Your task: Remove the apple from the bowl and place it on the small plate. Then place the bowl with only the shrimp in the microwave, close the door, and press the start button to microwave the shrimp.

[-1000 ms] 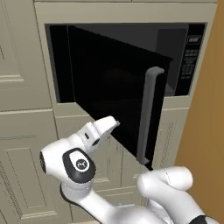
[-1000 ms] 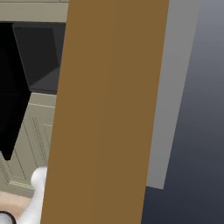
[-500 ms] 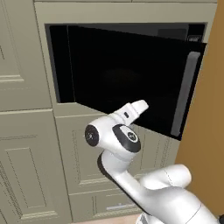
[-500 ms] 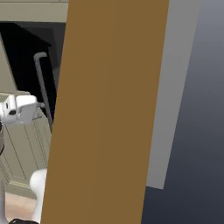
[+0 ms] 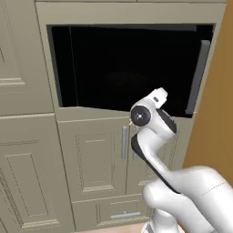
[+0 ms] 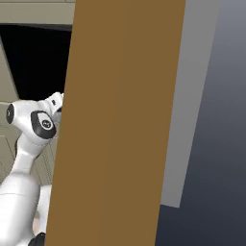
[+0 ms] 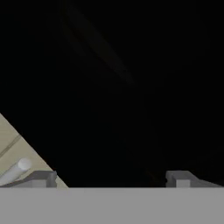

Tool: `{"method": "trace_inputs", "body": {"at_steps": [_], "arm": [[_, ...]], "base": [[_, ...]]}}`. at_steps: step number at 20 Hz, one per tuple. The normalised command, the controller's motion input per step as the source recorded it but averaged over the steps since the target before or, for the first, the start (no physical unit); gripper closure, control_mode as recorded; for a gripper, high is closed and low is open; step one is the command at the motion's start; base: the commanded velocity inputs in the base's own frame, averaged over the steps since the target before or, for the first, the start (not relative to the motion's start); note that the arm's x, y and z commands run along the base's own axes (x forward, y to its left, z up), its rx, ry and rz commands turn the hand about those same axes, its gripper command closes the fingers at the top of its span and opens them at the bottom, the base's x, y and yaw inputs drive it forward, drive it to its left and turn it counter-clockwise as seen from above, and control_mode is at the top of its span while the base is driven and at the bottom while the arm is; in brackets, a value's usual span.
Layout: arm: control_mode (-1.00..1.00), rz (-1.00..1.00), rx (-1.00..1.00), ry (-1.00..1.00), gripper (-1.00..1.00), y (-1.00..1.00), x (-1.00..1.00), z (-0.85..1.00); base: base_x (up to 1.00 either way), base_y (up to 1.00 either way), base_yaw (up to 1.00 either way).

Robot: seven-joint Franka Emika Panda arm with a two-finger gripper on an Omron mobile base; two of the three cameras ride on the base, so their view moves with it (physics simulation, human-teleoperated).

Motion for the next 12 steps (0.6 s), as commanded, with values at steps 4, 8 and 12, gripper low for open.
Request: {"method": "trace_inputs", "body": {"at_steps": [4, 8, 12], "arm": [[-1.0, 0.16, 0.04, 0.16, -1.0, -0.02, 0.69, 0.27], [-1.0, 0.15, 0.06, 0.17, -1.0, -0.01, 0.53, 0.17], [-1.0, 0.13, 0.07, 0.15, -1.0, -0.01, 0.49, 0.01]], "base": [[0.0, 0.0, 0.0], [0.0, 0.0, 0.0], [0.0, 0.0, 0.0]]}}
